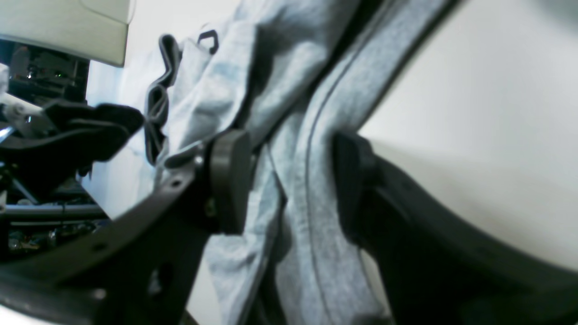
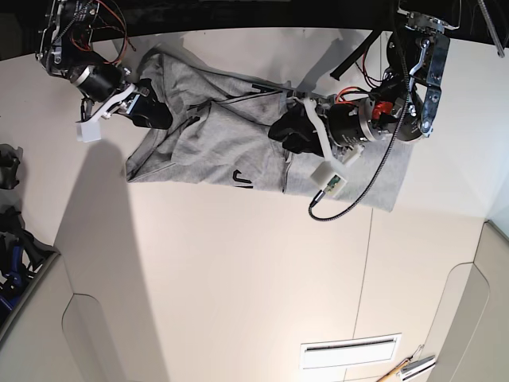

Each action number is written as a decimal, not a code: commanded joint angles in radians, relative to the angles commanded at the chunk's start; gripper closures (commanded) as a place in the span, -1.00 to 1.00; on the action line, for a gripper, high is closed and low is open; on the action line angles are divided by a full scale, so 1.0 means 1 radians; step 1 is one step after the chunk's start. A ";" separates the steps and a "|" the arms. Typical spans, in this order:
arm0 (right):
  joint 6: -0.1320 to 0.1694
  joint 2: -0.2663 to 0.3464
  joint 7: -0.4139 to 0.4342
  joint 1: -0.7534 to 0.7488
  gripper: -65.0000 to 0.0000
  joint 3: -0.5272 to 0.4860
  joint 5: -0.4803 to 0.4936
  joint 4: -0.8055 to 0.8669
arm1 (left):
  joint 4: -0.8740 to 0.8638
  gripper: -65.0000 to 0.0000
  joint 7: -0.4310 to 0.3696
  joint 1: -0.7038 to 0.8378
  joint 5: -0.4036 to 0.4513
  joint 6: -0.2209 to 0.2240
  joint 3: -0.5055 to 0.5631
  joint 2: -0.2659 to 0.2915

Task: Fold the T-shirt properly

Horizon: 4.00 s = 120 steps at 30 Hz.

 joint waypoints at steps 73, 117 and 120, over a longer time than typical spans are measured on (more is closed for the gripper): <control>-0.014 -0.146 0.009 0.083 1.00 -0.030 -0.159 0.068 | 0.055 0.31 0.016 0.000 -0.045 0.000 -0.246 -0.011; -0.006 0.049 -0.135 0.332 1.00 -0.074 -0.171 0.344 | -0.177 0.31 -0.026 0.164 0.006 0.000 -0.249 0.245; -0.005 -0.014 -0.129 0.332 1.00 -0.157 -0.227 0.343 | -0.177 0.31 -0.026 0.161 0.007 0.000 -0.241 0.245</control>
